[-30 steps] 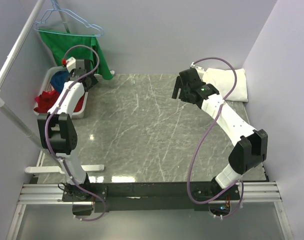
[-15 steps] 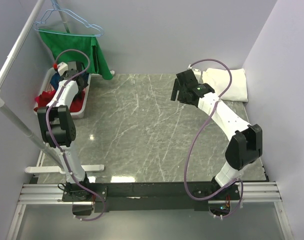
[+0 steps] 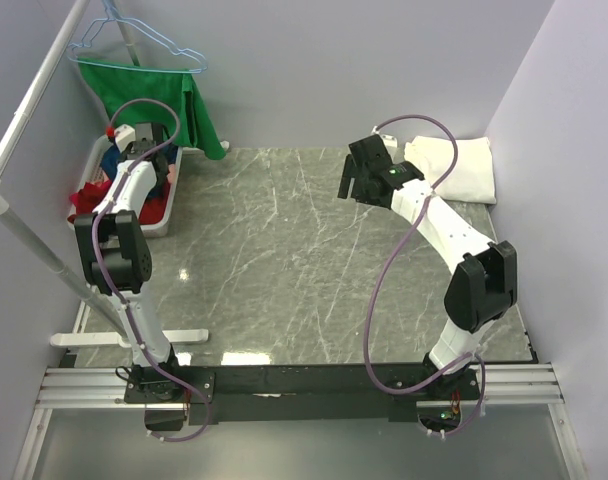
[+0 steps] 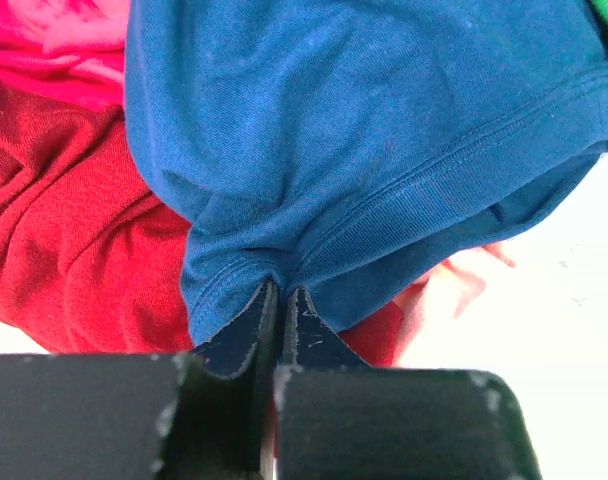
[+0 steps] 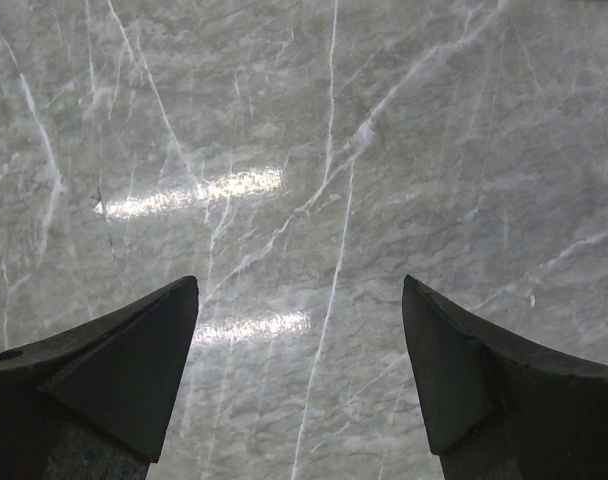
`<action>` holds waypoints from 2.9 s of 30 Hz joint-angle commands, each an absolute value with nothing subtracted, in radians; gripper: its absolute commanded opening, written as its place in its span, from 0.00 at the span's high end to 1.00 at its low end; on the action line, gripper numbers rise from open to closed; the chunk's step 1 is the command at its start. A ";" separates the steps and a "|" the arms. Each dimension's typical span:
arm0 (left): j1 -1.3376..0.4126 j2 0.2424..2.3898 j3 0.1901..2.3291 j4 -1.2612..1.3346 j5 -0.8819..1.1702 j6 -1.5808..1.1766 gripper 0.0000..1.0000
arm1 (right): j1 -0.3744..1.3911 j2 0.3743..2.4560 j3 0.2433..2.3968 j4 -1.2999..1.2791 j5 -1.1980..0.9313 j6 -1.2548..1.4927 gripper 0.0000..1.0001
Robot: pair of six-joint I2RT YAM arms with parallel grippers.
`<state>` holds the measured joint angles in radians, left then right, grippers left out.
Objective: Fold and stack the t-shirts
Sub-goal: Grab the tshirt from the pile, then move the tshirt to the center of the board
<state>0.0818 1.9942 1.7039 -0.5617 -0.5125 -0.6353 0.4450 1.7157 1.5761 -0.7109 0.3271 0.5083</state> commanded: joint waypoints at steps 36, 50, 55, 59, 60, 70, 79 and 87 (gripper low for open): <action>-0.598 1.402 1.798 -0.384 -0.337 -0.301 0.99 | 0.310 1.692 1.787 -0.741 0.325 0.640 0.12; -0.887 1.443 2.037 -0.227 -0.425 -0.054 0.99 | 0.262 1.638 1.718 -0.721 0.327 0.666 0.12; -0.943 1.522 2.158 -0.206 -0.437 0.041 0.99 | 0.256 1.643 1.710 -0.716 0.321 0.670 0.12; -0.976 1.560 2.169 -0.141 -0.498 0.127 0.99 | 0.252 1.638 1.692 -0.701 0.319 0.664 0.12; -0.976 1.569 2.149 -0.130 -0.518 0.138 0.99 | 0.250 1.640 1.684 -0.701 0.313 0.663 0.12; -0.879 1.520 1.728 -0.110 -0.963 -0.093 0.99 | 0.249 1.557 1.493 -0.644 0.255 0.644 0.10; -0.687 1.427 1.517 -0.288 -1.052 -0.394 0.99 | 0.271 1.520 1.365 -0.647 0.172 0.594 0.11; -0.631 1.528 1.535 -0.468 -1.028 -0.580 0.99 | 0.408 1.574 1.325 -0.675 0.130 0.534 0.19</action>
<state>-0.6544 1.4933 1.5028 -0.3706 -1.0161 -0.4515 0.3290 1.5608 1.3285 -0.6735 0.1623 0.5846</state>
